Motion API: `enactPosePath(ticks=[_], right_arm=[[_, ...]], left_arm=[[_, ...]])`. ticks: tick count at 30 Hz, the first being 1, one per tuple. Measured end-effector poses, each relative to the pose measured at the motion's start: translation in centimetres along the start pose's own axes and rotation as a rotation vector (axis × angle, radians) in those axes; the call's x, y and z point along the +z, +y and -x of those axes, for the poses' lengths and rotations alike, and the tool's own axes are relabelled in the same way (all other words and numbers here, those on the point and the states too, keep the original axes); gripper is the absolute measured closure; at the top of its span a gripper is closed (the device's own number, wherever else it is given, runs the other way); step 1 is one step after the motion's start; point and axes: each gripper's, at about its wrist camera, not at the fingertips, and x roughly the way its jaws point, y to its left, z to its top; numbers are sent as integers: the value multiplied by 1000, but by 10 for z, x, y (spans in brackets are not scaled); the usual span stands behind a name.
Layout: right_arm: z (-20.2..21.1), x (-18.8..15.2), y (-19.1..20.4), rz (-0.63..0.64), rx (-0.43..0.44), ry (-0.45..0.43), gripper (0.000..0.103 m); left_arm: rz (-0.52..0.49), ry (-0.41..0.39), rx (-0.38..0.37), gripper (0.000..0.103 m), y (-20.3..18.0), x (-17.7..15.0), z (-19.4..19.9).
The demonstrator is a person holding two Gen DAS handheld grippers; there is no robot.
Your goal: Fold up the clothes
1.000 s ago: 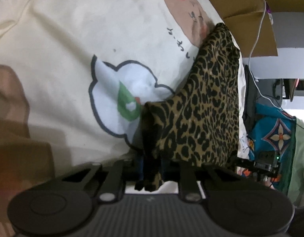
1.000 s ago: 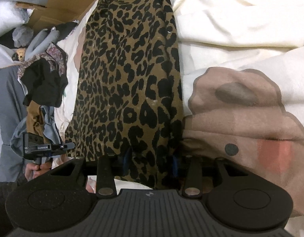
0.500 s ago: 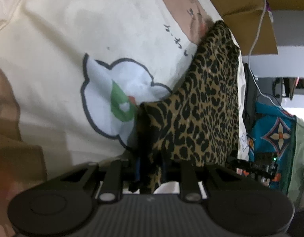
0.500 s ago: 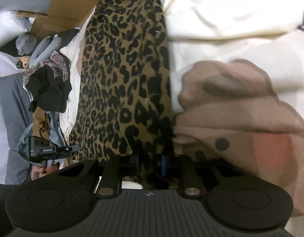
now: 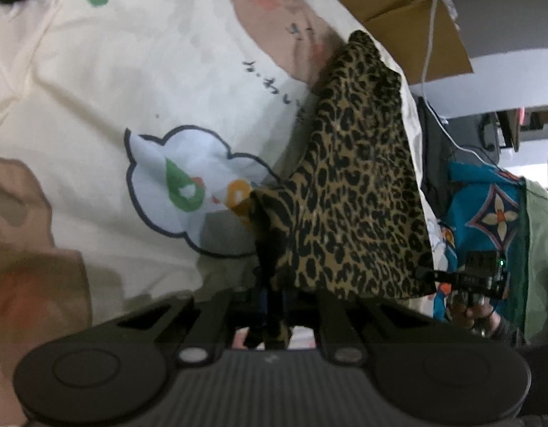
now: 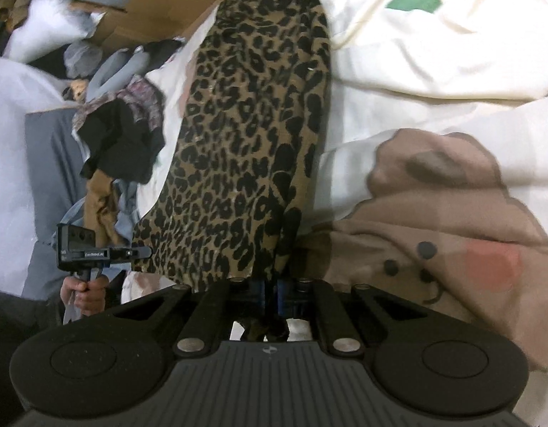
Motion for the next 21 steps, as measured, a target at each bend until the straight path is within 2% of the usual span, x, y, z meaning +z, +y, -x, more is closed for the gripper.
enactPosePath(ticks=[12,17,21], right_arm=[[18,-14,23,58,77,132,99],[18,-19,19,21,82,129,99],[20,-11,20,9,82,84,99]], left_arm=[[51,59,4,96,-11,-34,38],[90,22,12,96,-7,-35,36],[87,-23,9,96,-12,-24,41]])
